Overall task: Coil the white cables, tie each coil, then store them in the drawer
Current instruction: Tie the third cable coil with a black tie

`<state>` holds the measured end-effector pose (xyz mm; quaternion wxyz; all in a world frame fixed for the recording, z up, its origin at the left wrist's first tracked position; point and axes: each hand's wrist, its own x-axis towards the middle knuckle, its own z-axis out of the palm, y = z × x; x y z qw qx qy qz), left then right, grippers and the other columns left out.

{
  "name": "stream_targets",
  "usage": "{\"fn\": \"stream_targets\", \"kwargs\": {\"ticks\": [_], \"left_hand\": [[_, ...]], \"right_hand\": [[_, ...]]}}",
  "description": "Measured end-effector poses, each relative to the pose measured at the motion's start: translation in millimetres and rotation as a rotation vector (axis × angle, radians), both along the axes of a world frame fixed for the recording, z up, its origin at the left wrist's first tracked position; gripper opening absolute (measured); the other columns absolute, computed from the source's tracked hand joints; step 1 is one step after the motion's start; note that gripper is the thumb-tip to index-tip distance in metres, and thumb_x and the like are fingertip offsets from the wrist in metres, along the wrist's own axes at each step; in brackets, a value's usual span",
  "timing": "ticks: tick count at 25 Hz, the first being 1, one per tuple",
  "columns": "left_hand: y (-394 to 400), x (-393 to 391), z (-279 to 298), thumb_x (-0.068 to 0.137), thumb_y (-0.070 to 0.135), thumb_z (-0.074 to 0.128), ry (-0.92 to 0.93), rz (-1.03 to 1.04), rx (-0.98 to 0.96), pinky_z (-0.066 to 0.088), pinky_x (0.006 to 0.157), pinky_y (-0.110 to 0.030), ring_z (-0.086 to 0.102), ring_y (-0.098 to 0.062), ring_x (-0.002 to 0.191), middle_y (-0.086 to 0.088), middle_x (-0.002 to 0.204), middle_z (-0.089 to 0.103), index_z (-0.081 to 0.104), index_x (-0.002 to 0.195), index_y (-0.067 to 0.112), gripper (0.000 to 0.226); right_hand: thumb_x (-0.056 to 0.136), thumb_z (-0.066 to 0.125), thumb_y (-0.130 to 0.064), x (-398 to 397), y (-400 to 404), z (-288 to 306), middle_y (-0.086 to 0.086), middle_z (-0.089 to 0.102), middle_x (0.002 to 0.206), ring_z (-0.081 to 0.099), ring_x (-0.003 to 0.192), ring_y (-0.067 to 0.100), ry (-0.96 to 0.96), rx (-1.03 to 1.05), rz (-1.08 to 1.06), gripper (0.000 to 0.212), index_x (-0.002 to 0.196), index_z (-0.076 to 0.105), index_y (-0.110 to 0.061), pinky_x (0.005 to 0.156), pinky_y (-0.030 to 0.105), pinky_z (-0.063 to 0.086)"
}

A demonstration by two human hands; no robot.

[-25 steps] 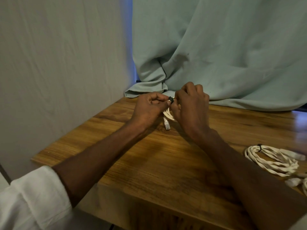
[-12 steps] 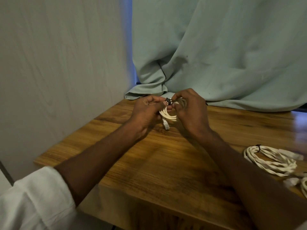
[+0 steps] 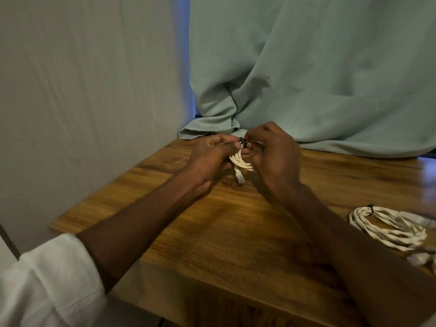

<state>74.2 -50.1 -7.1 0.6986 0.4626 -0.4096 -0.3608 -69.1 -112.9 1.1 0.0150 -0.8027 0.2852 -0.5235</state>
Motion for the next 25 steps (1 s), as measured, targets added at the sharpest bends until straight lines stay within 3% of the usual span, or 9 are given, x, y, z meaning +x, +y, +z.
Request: {"fn": "stream_targets", "kwargs": {"ticks": [6, 8, 11, 12, 15, 18, 21, 25], "left_hand": [[3, -2, 2, 0.099, -0.002, 0.062, 0.016, -0.04, -0.007, 0.064, 0.084, -0.041, 0.077, -0.031, 0.095, -0.023, 0.105, 0.077, 0.068, 0.117, -0.006, 0.02], [0, -1, 2, 0.1, -0.003, 0.059, 0.025, -0.05, 0.006, 0.063, 0.088, -0.044, 0.077, -0.033, 0.098, -0.025, 0.107, 0.077, 0.067, 0.118, -0.007, 0.021], [-2, 1, 1, 0.101, -0.003, 0.057, -0.016, -0.038, 0.016, 0.061, 0.092, -0.048, 0.076, -0.037, 0.103, -0.025, 0.107, 0.076, 0.068, 0.119, -0.004, 0.021], [-3, 2, 0, 0.101, -0.003, 0.056, -0.044, -0.031, 0.014, 0.06, 0.094, -0.049, 0.075, -0.038, 0.103, -0.025, 0.106, 0.077, 0.068, 0.119, -0.004, 0.021], [-4, 1, -1, 0.102, -0.004, 0.055, -0.11, -0.031, -0.023, 0.06, 0.094, -0.052, 0.075, -0.04, 0.099, -0.029, 0.102, 0.075, 0.067, 0.12, -0.007, 0.021], [-1, -3, 2, 0.1, -0.006, 0.058, -0.148, -0.016, -0.065, 0.063, 0.084, -0.045, 0.077, -0.035, 0.092, -0.027, 0.099, 0.076, 0.067, 0.117, -0.008, 0.019], [5, -4, 2, 0.099, 0.005, 0.066, -0.48, 0.146, -0.094, 0.063, 0.075, -0.034, 0.078, -0.018, 0.087, -0.01, 0.096, 0.079, 0.067, 0.113, 0.008, 0.015], [8, 1, -3, 0.095, 0.023, 0.07, -1.121, 0.517, -0.172, 0.06, 0.074, -0.04, 0.068, -0.008, 0.082, 0.008, 0.091, 0.072, 0.069, 0.101, 0.022, 0.006]], "right_hand": [[0.089, 0.073, -0.012, 2, -2, 1, -0.005, 0.073, 0.101, 0.066, 0.086, 0.013, -0.11, 0.104, 0.015, 0.022, 0.107, 0.081, -0.023, 0.075, 0.04, 0.058], [0.089, 0.073, -0.011, 2, 0, 2, -0.008, 0.074, 0.102, 0.068, 0.089, 0.008, -0.155, 0.143, 0.015, 0.023, 0.106, 0.08, -0.024, 0.077, 0.037, 0.059], [0.091, 0.068, -0.002, 3, 1, 9, -0.004, 0.077, 0.096, 0.071, 0.078, -0.004, -0.29, 0.475, 0.195, 0.023, 0.106, 0.079, -0.016, 0.064, 0.015, 0.056], [0.091, 0.068, 0.0, 3, 3, 12, 0.002, 0.078, 0.092, 0.074, 0.074, -0.001, -0.355, 0.626, 0.275, 0.021, 0.103, 0.079, -0.012, 0.062, 0.014, 0.057], [0.087, 0.073, 0.002, -2, 3, 21, 0.014, 0.08, 0.086, 0.079, 0.077, 0.026, -0.523, 0.98, 0.426, 0.013, 0.097, 0.08, -0.005, 0.072, 0.036, 0.066], [0.085, 0.075, 0.002, -9, -3, 25, 0.017, 0.079, 0.088, 0.076, 0.071, 0.026, -0.534, 1.16, 0.468, 0.016, 0.1, 0.079, -0.002, 0.07, 0.034, 0.064], [0.083, 0.074, 0.009, -6, -5, 21, 0.019, 0.079, 0.089, 0.077, 0.073, 0.026, -0.668, 1.217, 0.569, 0.019, 0.101, 0.076, 0.004, 0.065, 0.028, 0.064], [0.083, 0.076, 0.009, 3, -4, 14, 0.014, 0.08, 0.089, 0.079, 0.082, 0.024, -0.691, 1.16, 0.489, 0.016, 0.096, 0.078, 0.0, 0.068, 0.024, 0.061]]}}
